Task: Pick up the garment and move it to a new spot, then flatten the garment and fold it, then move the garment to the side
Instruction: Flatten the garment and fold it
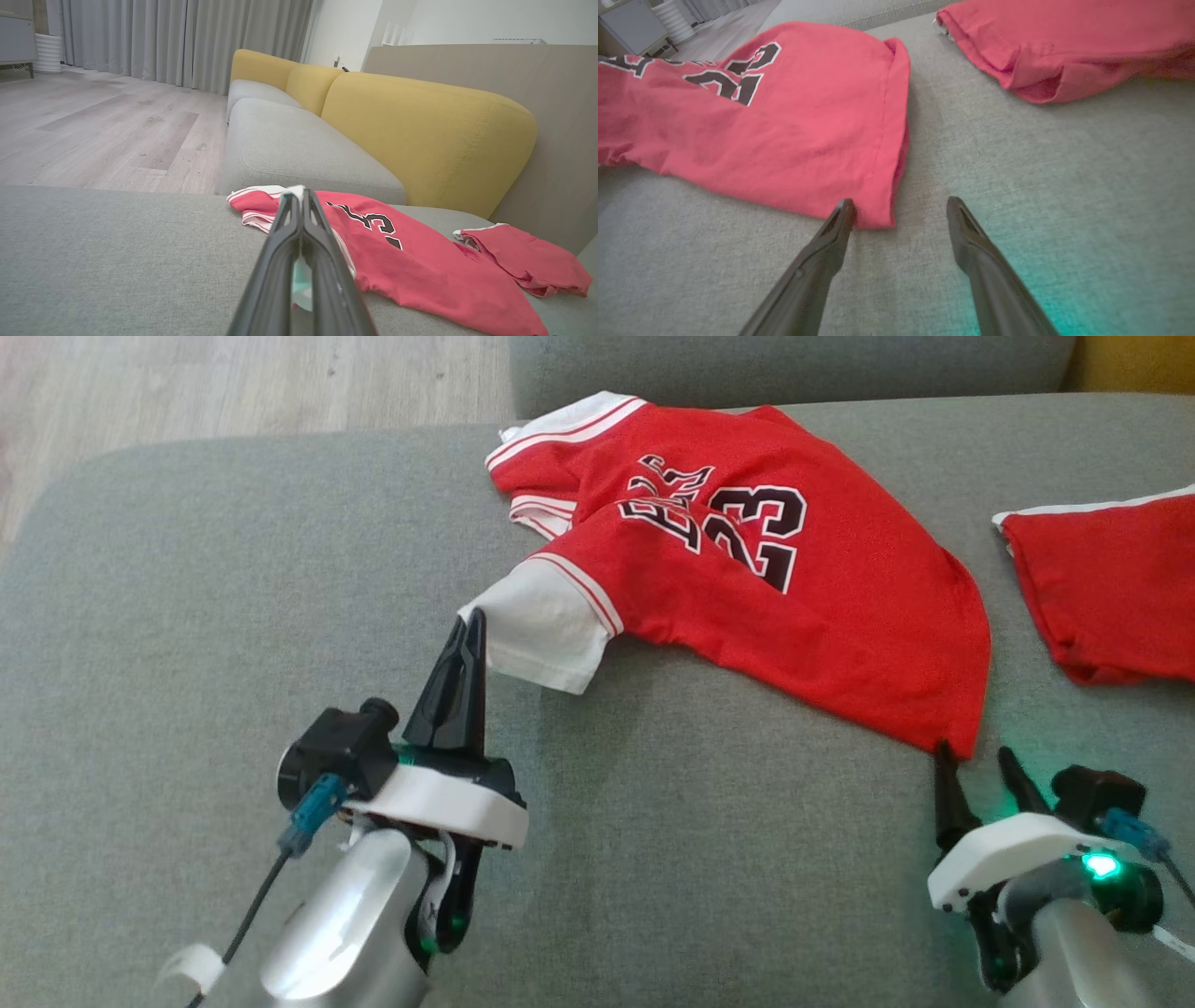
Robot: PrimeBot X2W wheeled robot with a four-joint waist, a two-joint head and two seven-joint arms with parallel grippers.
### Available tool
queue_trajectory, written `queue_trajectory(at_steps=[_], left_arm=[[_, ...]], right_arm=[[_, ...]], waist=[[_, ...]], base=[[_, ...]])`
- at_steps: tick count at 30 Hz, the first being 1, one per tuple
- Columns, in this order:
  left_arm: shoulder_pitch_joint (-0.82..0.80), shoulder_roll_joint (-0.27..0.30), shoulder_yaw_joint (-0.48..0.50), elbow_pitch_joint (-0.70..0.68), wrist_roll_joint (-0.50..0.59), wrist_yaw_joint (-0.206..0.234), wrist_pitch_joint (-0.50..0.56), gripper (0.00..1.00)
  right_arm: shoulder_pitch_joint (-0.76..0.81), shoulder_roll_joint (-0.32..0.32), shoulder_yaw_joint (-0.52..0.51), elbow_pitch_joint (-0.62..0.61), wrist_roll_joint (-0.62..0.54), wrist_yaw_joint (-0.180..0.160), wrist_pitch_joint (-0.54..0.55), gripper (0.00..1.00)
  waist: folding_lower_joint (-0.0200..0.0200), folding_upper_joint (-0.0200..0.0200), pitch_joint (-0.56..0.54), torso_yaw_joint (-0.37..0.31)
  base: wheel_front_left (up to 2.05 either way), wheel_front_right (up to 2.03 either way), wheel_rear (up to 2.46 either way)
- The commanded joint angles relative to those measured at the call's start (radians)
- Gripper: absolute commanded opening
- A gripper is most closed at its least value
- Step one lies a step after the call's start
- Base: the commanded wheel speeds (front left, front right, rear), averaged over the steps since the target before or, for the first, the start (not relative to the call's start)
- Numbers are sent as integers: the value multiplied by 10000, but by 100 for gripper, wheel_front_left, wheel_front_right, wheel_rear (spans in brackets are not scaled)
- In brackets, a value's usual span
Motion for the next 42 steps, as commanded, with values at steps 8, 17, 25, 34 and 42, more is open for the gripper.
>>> queue_trajectory(at_steps=[8,17,25,34,42], left_arm=[[-42,-211,871,-577,648,-441,-105,0],[31,-229,1454,-403,879,-711,-106,0],[-655,40,1986,-522,688,-959,-83,0],[-2923,323,2633,-1241,468,-1038,312,0],[-3780,716,2960,-2842,411,-742,1051,0]], right_arm=[[-996,-52,566,1144,18,-7,-119,100],[-1483,-52,1413,1516,602,-7,-1048,0],[-1873,-52,1566,266,610,-7,-1429,0],[-2850,-897,1455,-3056,489,-7,-731,0],[-2723,-1998,1311,-6517,849,-7,561,0]], waist=[[0,0,202,94],[0,0,15,-45],[0,0,-388,-203],[0,0,-1039,-325],[0,0,-1395,-428]], base=[[0,0,0],[0,0,0],[0,0,0],[0,0,0],[0,0,0]])
